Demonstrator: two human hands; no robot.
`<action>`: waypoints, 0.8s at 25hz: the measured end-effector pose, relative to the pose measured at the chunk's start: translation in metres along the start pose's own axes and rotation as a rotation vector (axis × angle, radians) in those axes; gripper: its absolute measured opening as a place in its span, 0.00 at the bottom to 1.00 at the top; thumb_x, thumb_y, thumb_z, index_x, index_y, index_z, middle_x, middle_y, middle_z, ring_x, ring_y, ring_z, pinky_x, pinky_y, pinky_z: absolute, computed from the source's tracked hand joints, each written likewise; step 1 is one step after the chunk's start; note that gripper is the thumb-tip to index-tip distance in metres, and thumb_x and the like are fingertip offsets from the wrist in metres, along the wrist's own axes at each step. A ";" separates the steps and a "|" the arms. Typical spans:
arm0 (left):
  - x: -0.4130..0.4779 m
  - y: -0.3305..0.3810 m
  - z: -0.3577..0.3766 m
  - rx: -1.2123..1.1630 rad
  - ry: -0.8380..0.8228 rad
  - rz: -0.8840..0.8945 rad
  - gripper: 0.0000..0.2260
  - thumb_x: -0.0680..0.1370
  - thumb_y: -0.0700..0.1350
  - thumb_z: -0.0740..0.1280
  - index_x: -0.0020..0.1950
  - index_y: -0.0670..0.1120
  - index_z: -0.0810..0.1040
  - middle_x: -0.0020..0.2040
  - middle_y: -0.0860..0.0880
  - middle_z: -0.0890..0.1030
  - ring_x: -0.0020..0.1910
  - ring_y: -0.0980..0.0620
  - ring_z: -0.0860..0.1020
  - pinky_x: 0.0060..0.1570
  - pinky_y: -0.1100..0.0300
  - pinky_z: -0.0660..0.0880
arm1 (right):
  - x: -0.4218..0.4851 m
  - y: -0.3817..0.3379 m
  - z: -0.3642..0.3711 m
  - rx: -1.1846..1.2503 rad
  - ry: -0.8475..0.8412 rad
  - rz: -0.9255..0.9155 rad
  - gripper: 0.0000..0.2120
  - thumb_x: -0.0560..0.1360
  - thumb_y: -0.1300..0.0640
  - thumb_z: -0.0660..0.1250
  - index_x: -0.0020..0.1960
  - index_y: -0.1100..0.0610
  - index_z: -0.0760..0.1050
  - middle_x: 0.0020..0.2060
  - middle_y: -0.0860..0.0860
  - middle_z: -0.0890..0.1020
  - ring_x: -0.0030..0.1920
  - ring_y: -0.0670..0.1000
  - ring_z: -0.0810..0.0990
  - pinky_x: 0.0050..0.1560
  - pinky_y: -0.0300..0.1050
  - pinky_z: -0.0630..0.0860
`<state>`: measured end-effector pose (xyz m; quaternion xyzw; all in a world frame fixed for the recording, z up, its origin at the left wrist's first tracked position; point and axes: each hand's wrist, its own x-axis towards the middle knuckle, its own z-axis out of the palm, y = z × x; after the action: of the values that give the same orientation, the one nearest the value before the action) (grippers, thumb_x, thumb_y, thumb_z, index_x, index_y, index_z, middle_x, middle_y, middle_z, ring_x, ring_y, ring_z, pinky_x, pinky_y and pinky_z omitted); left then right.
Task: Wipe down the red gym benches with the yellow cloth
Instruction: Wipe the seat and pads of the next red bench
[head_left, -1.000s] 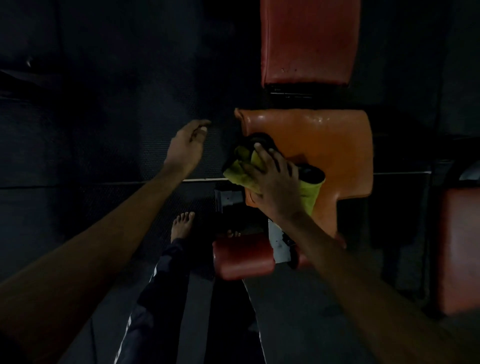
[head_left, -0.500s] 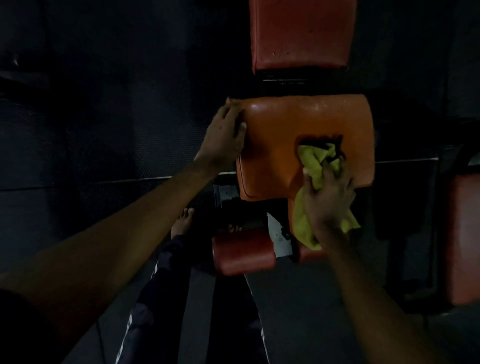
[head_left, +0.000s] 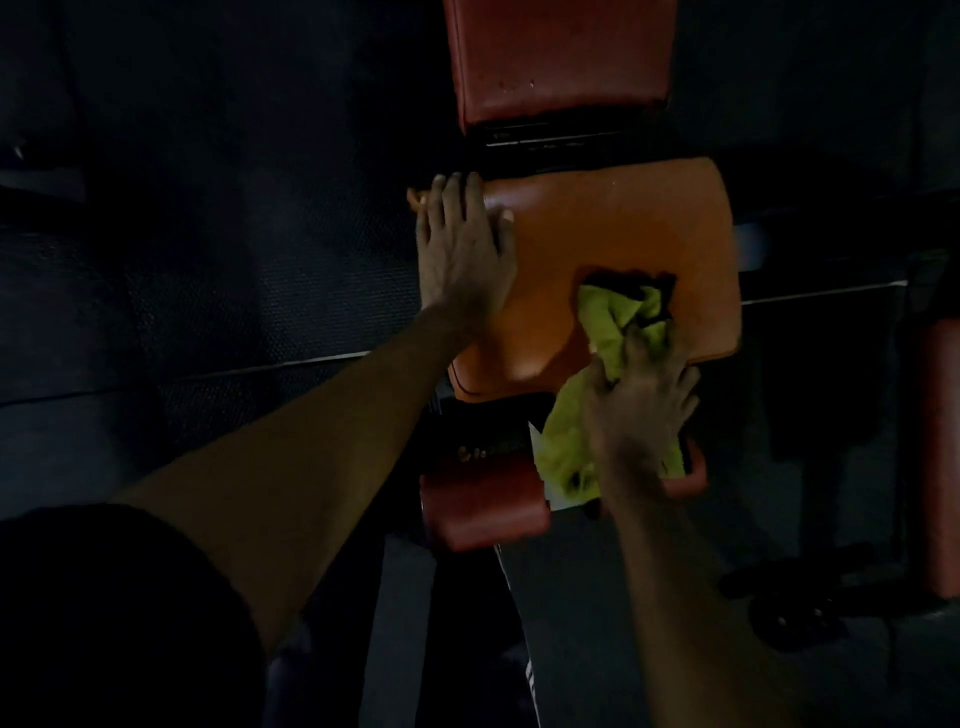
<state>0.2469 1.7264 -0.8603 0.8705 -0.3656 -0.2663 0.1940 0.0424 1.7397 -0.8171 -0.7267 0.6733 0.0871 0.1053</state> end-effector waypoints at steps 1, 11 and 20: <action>0.000 -0.002 0.003 0.030 0.038 0.011 0.27 0.85 0.55 0.52 0.80 0.42 0.60 0.79 0.42 0.62 0.80 0.43 0.55 0.77 0.48 0.50 | 0.007 -0.008 -0.001 0.035 0.011 0.090 0.25 0.77 0.48 0.69 0.73 0.52 0.72 0.75 0.60 0.65 0.69 0.66 0.66 0.64 0.65 0.66; 0.007 -0.016 0.015 0.037 0.167 0.051 0.26 0.82 0.56 0.55 0.74 0.43 0.72 0.72 0.41 0.73 0.74 0.40 0.67 0.73 0.43 0.61 | 0.124 -0.058 -0.026 -0.038 -0.018 -0.148 0.24 0.79 0.45 0.63 0.73 0.52 0.70 0.77 0.57 0.62 0.74 0.65 0.62 0.68 0.62 0.63; 0.001 -0.017 0.018 0.080 0.167 0.063 0.22 0.85 0.54 0.54 0.78 0.52 0.67 0.76 0.43 0.68 0.77 0.41 0.62 0.75 0.43 0.57 | 0.157 -0.048 -0.041 -0.113 -0.113 -0.588 0.22 0.80 0.40 0.60 0.71 0.48 0.72 0.74 0.55 0.66 0.68 0.63 0.69 0.63 0.63 0.69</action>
<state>0.2453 1.7343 -0.8841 0.8847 -0.3859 -0.1717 0.1971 0.1022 1.5815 -0.8175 -0.8892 0.4210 0.1305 0.1227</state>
